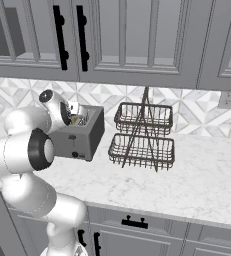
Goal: Start the toaster. Once the lever pops up, take the bread to the plate on the dining counter.
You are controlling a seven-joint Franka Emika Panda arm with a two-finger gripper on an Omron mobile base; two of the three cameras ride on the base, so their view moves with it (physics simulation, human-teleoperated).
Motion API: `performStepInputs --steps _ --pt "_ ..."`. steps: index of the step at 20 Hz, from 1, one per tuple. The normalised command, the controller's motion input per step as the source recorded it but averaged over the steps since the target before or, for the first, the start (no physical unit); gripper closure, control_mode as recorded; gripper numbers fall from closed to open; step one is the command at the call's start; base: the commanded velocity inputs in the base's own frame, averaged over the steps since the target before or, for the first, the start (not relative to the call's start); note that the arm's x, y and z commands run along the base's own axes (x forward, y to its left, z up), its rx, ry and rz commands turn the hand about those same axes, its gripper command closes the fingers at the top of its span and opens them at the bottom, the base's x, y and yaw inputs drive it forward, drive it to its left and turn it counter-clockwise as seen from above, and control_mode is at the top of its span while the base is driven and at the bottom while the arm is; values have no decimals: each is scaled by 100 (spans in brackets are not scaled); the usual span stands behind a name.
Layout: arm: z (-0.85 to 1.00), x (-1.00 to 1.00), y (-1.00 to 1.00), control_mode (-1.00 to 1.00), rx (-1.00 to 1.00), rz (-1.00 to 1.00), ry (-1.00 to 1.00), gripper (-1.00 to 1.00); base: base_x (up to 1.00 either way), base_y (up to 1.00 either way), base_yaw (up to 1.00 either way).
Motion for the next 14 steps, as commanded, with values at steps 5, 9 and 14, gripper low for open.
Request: performStepInputs --steps 5,9,14 --pt "-4 17 0 -100 0 0 0 -100 0 0 0" --pt "-1 10 0 -100 0 0 0 -100 0 0 0" --pt "0 7 0 -100 0 0 0 100 0 0 0"
